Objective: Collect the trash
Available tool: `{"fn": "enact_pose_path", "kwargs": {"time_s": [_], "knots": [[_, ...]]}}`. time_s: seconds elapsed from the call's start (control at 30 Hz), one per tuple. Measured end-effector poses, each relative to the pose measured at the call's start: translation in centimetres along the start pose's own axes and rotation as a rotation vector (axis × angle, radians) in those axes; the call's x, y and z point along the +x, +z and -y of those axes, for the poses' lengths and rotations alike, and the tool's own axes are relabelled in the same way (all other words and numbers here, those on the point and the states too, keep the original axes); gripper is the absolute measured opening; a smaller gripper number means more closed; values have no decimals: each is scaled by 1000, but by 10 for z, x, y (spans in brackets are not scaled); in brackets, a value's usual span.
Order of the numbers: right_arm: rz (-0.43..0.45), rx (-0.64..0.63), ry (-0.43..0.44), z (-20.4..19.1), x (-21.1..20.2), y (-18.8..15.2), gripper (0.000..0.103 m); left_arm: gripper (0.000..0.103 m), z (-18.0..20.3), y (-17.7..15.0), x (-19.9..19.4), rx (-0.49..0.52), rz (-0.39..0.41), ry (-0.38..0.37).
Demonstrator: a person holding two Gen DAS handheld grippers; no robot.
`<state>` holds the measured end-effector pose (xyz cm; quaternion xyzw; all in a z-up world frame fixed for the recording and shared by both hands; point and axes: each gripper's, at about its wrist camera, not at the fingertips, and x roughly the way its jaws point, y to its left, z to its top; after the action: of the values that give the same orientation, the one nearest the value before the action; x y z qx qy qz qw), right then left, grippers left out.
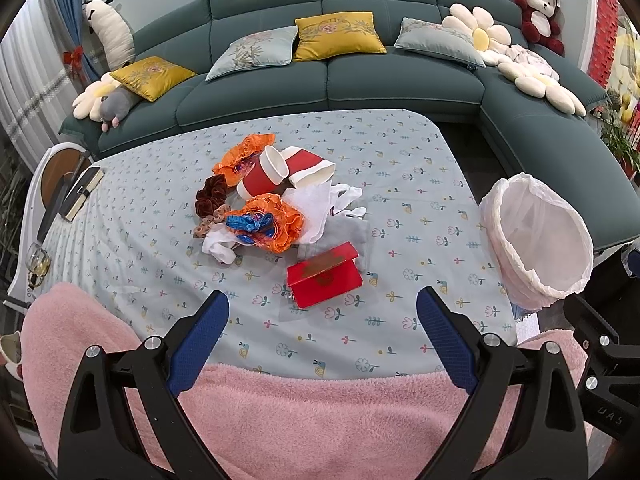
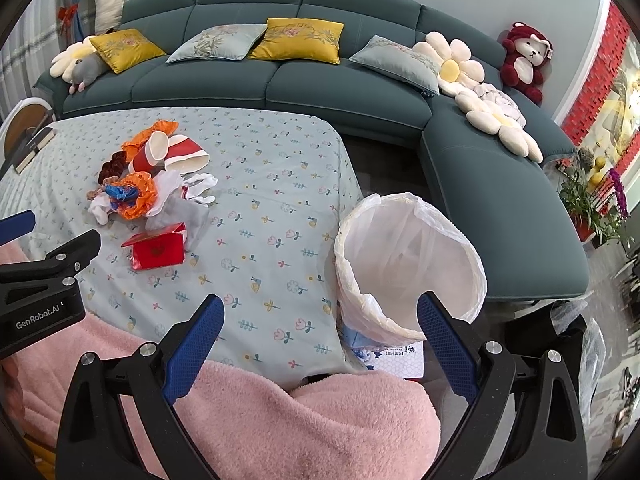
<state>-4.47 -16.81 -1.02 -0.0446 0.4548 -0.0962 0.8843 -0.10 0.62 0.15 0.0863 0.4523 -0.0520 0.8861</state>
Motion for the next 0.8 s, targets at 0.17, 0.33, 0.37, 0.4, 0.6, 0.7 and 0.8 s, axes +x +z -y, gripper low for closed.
{"fn": "enact_pose_path", "kwargs": {"time_s": [0.17, 0.33, 0.37, 0.4, 0.6, 0.7, 0.8], "knots": [[2, -2, -1, 0, 0, 0, 93, 90, 0, -1, 0, -3, 2, -2], [3, -2, -2, -1, 0, 0, 93, 90, 0, 0, 0, -4, 1, -2], [3, -1, -2, -1, 0, 0, 93, 90, -1, -1, 0, -4, 2, -3], [4, -1, -3, -1, -1, 1, 93, 90, -1, -1, 0, -4, 2, -2], [3, -1, -4, -2, -1, 4, 93, 90, 0, -1, 0, -2, 5, -3], [3, 0, -7, -3, -2, 5, 93, 90, -1, 0, 0, -6, 5, -5], [4, -3, -9, -3, -1, 5, 93, 90, -1, 0, -1, -5, 6, -5]]}}
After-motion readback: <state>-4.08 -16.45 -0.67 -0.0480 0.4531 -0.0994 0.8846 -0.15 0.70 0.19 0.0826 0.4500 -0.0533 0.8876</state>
